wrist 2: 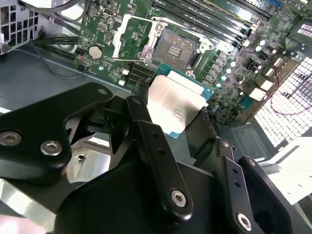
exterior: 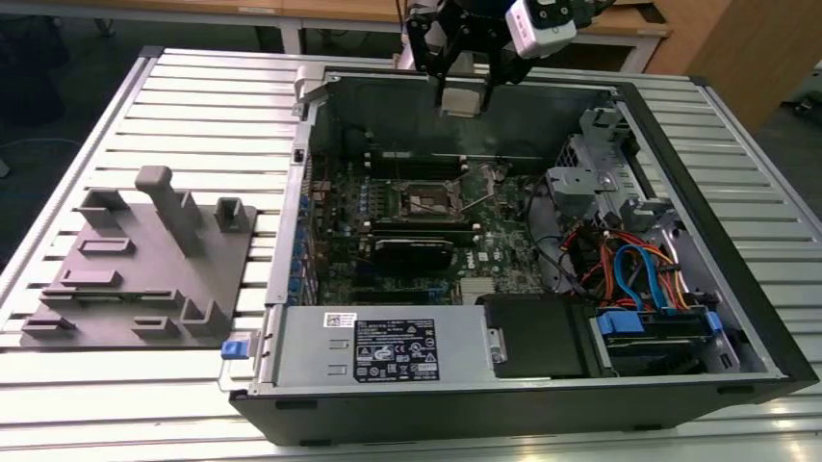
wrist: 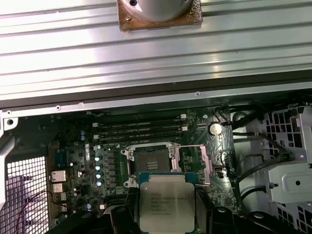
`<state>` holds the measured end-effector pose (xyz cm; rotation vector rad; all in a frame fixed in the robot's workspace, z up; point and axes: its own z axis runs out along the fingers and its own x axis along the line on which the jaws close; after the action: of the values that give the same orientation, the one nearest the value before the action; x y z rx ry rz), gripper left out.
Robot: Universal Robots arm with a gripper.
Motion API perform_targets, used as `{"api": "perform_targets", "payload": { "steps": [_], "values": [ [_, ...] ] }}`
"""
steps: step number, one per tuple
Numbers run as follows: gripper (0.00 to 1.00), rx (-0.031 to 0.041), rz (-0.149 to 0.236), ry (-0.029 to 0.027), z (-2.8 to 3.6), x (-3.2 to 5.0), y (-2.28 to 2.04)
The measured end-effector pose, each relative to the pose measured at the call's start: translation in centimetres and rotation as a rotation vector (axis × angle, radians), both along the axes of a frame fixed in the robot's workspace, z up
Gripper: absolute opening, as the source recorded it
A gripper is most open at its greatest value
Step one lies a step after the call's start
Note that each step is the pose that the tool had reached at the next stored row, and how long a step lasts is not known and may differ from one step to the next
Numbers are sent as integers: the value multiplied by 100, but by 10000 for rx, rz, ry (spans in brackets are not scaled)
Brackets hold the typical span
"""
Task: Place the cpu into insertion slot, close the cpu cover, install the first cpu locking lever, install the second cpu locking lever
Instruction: 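Place the cpu into insertion slot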
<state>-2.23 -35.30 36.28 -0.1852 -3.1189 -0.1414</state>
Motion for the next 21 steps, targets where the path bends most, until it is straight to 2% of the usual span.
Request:
{"api": "perform_targets", "payload": {
  "steps": [11,21],
  "values": [
    [55,0,-26,0,0,0,0],
    [55,0,-390,0,-3,0,0]
  ]
}}
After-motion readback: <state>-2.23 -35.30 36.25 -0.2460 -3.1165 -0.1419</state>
